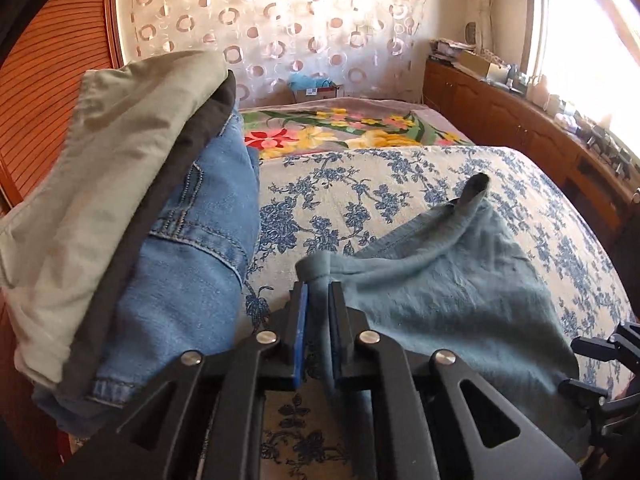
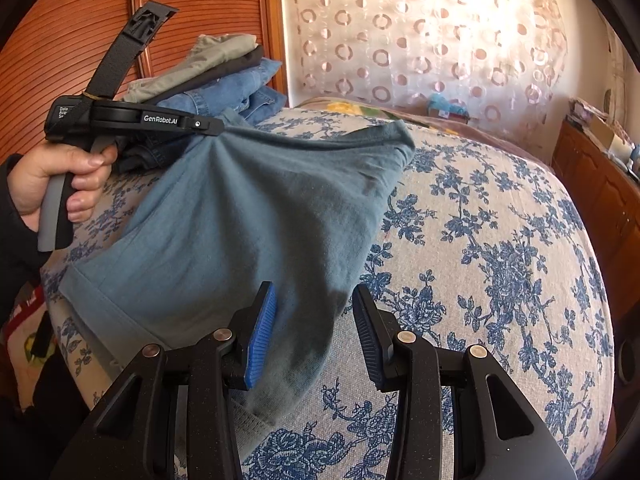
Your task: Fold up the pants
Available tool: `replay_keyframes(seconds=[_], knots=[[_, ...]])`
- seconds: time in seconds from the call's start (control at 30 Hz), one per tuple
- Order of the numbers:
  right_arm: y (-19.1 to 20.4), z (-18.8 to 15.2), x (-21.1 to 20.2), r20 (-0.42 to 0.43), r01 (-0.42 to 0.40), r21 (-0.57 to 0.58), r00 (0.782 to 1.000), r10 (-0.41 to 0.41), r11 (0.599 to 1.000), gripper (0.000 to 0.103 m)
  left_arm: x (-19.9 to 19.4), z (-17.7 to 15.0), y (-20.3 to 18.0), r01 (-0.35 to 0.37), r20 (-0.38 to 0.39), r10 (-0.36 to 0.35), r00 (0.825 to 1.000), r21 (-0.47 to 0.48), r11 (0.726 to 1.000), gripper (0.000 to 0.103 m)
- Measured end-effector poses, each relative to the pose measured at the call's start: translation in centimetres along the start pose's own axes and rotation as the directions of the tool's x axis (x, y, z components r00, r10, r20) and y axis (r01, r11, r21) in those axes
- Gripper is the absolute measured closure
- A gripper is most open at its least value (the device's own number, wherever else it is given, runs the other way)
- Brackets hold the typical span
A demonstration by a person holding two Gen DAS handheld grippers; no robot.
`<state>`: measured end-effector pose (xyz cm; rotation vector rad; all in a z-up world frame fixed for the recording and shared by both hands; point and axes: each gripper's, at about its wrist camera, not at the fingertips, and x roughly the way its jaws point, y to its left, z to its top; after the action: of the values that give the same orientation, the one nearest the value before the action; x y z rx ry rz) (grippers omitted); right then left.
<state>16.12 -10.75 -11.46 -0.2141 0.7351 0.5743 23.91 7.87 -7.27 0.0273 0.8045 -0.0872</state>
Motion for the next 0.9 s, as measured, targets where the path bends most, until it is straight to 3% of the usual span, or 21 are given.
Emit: replay_keyframes(seconds=[0.07,0.13,0.23,0.3,0.37,0.9], knots=[[0.0,0.0,0.0,0.001,0.001,0.000,1.000,-0.001,1.000,0.063,0.0,-0.2,-0.2,0.033,-0.002,-0.033,0.999,-0.001,0.999,0.073],[0.0,0.0,0.0,0.001,0.000,0.000,1.000,0.000,1.000,0.063,-0.3,-0.4,-0.7,0.044,0.005,-0.044,0.999,0.011,0.999,0.064],[0.0,0.0,0.0,0.001,0.000,0.001,1.000,0.000,1.000,0.063,-0.8,-1.1,-1.5,0.049,0.012,-0.049,0.999,0.034,0.998,0.060],[0.0,0.0,0.0,0.003,-0.001,0.004,1.000,0.001,1.000,0.063,-1.3,-1.6,-1.8,0.078,0.012,-0.078,0.997,0.032,0.996,0.051],[0.0,0.0,0.0,0.002,0.000,0.005,1.000,0.000,1.000,0.063,-1.7,-2.4,-1.8,0.103,0.017,-0.103,0.994,0.025,0.994,0.037],[-0.1,-0.2,0.2,-0.005,-0.004,0.009,1.000,0.004,1.000,0.063,-2.7,-6.6,-1.6,0.100,-0.010,-0.100,0.995,0.022,0.995,0.036]])
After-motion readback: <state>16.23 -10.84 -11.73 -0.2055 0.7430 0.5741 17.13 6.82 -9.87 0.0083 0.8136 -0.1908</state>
